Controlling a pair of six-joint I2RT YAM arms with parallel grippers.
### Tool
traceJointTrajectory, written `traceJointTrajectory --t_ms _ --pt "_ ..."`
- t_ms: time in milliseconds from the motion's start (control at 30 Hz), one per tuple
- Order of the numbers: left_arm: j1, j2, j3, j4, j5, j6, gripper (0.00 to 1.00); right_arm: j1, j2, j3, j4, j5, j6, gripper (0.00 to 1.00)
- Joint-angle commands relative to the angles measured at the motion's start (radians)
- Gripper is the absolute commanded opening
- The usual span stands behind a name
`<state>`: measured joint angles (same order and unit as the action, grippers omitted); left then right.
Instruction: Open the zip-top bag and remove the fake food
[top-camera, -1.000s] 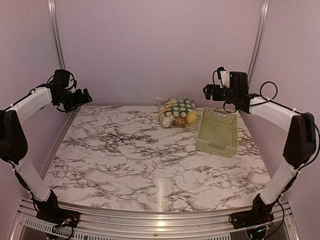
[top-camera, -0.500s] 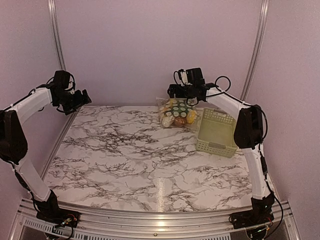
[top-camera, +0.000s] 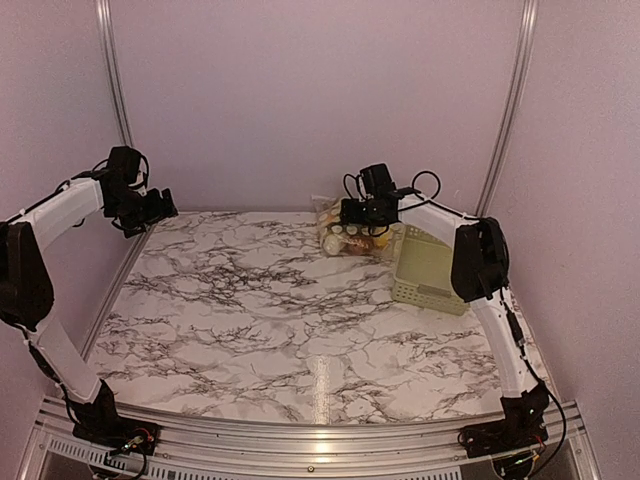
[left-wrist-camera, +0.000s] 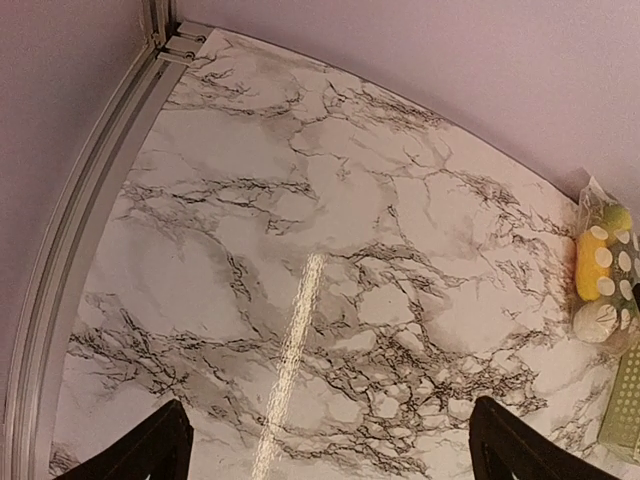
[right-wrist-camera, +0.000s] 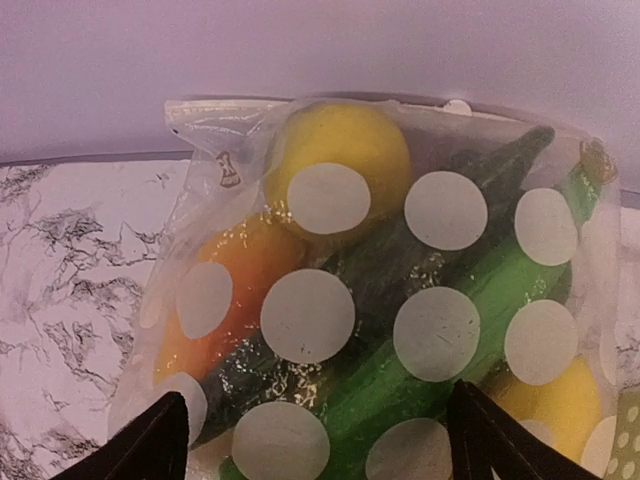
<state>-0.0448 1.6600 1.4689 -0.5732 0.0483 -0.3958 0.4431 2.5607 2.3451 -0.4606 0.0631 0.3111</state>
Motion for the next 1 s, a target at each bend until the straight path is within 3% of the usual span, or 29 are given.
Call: traceJointTrajectory --t_ms 0,267,767,967 --pt "0.006 0.004 0.029 -0.083 -0.044 0.037 0.99 0.001 0.027 0.030 -0.065 -0.026 0.024 0.80" --pt "0.005 0.013 0.028 -0.076 -0.025 0.045 0.99 0.053 0.003 -0.025 -0.144 -0.167 -0.008 0.70" --pt "0.005 0.001 -0.017 -0.012 0.034 0.054 0.99 0.222 -0.221 -0.416 -0.099 -0.420 0.058 0.61" --pt "0.004 0.007 -0.016 -0.004 0.098 0.069 0.99 0.285 -0.304 -0.486 -0.119 -0.467 -0.005 0.61"
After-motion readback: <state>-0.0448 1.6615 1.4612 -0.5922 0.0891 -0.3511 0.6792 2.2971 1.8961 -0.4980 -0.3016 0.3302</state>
